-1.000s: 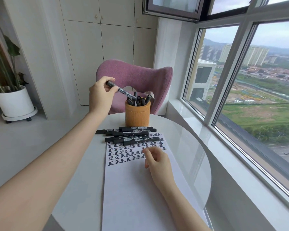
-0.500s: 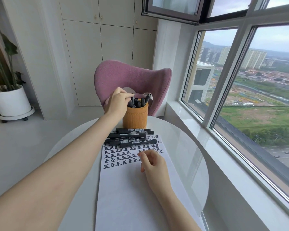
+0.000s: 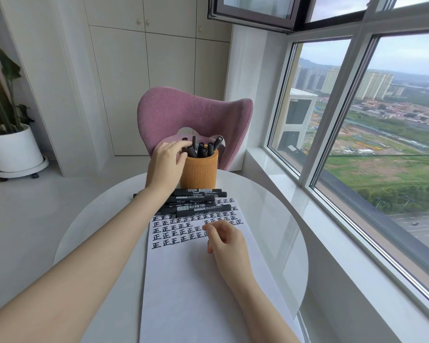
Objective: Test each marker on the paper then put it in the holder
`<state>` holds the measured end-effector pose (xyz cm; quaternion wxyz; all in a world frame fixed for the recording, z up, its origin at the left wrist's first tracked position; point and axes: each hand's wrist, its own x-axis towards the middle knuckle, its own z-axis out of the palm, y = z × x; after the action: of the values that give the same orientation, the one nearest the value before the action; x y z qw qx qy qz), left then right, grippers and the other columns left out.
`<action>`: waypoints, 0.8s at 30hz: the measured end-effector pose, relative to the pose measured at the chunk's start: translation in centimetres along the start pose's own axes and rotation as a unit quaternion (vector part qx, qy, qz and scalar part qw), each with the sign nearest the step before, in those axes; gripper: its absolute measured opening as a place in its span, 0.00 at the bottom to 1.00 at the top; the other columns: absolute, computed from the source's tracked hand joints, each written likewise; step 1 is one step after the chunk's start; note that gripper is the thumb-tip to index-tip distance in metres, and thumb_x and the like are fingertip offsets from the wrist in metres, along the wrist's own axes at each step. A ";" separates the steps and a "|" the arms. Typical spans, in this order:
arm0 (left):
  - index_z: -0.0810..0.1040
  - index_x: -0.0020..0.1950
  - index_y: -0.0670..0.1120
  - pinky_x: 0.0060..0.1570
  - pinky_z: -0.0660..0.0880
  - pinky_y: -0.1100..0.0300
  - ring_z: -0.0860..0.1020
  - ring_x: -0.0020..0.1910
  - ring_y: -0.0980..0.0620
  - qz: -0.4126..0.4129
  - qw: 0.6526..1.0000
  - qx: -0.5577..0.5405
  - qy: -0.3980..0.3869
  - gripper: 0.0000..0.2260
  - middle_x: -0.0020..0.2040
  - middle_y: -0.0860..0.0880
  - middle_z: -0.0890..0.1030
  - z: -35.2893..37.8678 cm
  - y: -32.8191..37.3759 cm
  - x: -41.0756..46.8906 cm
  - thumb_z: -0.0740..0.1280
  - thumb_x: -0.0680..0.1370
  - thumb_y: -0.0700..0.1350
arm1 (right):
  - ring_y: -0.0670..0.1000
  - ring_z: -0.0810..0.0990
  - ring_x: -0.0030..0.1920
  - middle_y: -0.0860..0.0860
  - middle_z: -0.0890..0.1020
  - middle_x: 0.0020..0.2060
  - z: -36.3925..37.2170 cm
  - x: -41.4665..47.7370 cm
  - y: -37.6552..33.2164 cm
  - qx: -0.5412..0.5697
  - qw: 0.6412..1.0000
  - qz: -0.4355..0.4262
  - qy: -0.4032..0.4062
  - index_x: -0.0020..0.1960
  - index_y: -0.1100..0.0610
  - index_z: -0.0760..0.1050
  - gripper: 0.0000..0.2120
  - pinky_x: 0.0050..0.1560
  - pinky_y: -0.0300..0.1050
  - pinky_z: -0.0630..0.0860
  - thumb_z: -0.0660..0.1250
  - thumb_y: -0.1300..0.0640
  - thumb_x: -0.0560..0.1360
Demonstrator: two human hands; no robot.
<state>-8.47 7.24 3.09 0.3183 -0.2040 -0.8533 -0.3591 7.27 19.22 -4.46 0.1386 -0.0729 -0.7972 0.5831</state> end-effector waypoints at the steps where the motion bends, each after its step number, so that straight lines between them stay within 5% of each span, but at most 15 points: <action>1: 0.80 0.57 0.45 0.54 0.69 0.57 0.76 0.52 0.47 0.005 1.000 -0.012 0.003 0.11 0.53 0.46 0.81 -0.3 0.0 -0.8 0.63 0.77 0.37 | 0.41 0.68 0.25 0.46 0.72 0.23 0.0 0.0 0.0 0.001 1.000 0.000 0.000 0.45 0.56 0.77 0.08 0.30 0.35 0.63 0.62 0.54 0.78; 10: 0.81 0.50 0.48 0.49 0.72 0.58 0.76 0.49 0.51 -0.006 0.989 0.034 -0.144 0.06 0.48 0.53 0.80 -0.4 -1.6 -9.1 0.71 0.73 0.43 | 0.43 0.68 0.26 0.45 0.73 0.22 0.1 0.1 0.0 0.005 1.000 -0.002 0.008 0.45 0.56 0.78 0.08 0.29 0.34 0.64 0.62 0.57 0.78; 19: 0.80 0.54 0.47 0.47 0.66 0.62 0.75 0.51 0.50 0.011 0.984 0.072 -0.161 0.12 0.47 0.51 0.79 -0.2 -1.1 -10.1 0.72 0.72 0.45 | 0.45 0.70 0.28 0.46 0.73 0.23 0.1 0.1 -0.1 0.006 1.000 0.000 0.012 0.46 0.57 0.78 0.08 0.30 0.36 0.65 0.61 0.58 0.78; 24: 0.81 0.55 0.46 0.51 0.72 0.56 0.75 0.51 0.50 -0.013 0.981 0.048 -0.188 0.10 0.48 0.49 0.77 -0.4 -1.2 -10.6 0.69 0.75 0.46 | 0.45 0.69 0.27 0.46 0.73 0.23 0.0 0.2 0.0 0.010 1.000 -0.001 0.015 0.45 0.59 0.77 0.08 0.29 0.35 0.64 0.62 0.57 0.78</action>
<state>-1.40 4.87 -4.56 0.1571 -0.2413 -0.9166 -0.2772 7.12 19.23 -4.43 0.1519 -0.0798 -0.7892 0.5896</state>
